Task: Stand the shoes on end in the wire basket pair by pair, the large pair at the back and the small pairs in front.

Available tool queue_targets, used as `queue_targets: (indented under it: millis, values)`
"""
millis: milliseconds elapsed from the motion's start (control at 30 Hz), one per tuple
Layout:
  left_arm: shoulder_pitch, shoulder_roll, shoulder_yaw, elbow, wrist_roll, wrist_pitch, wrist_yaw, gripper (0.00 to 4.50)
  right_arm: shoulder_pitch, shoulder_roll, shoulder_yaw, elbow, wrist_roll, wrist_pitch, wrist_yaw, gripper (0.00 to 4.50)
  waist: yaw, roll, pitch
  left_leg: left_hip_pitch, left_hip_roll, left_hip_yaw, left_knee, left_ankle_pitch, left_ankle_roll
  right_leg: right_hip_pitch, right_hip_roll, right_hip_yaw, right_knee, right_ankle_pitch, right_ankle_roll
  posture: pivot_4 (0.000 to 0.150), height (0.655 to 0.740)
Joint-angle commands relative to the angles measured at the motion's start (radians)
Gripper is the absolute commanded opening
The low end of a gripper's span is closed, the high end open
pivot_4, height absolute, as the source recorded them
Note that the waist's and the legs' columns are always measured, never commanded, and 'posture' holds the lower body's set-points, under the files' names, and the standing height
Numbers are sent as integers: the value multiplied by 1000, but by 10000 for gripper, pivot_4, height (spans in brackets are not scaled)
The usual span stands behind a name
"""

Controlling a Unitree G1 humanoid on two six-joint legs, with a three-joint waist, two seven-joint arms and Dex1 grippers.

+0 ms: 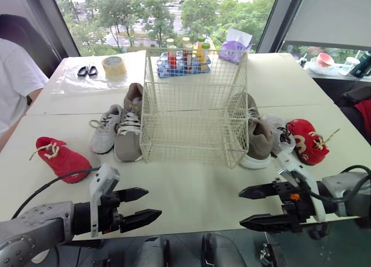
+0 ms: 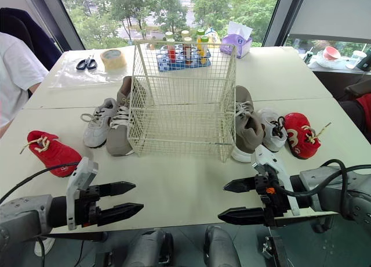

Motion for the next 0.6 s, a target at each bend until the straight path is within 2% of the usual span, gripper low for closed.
queue_targets:
  millis: [33,300,600]
  values:
    - [-7,-4,15,-21,-1,-15,15,44479,-5,8,2,-10,-9,-20,15,45000,0,0,0,0,0,0,0,0,0,0,0,0,0,0,0,1500,7400]
    - [-16,-1,15,-16,-16,-8,21,44479,-14,9,9,-4,-17,-26,11,45000,0,0,0,0,0,0,0,0,0,0,0,0,0,0,0,1500,7400]
    - [-8,2,-1,-15,23,-17,-3,44479,-16,17,21,0,-50,-35,12,45000,0,0,0,0,0,0,0,0,0,0,0,0,0,0,0,1500,7400]
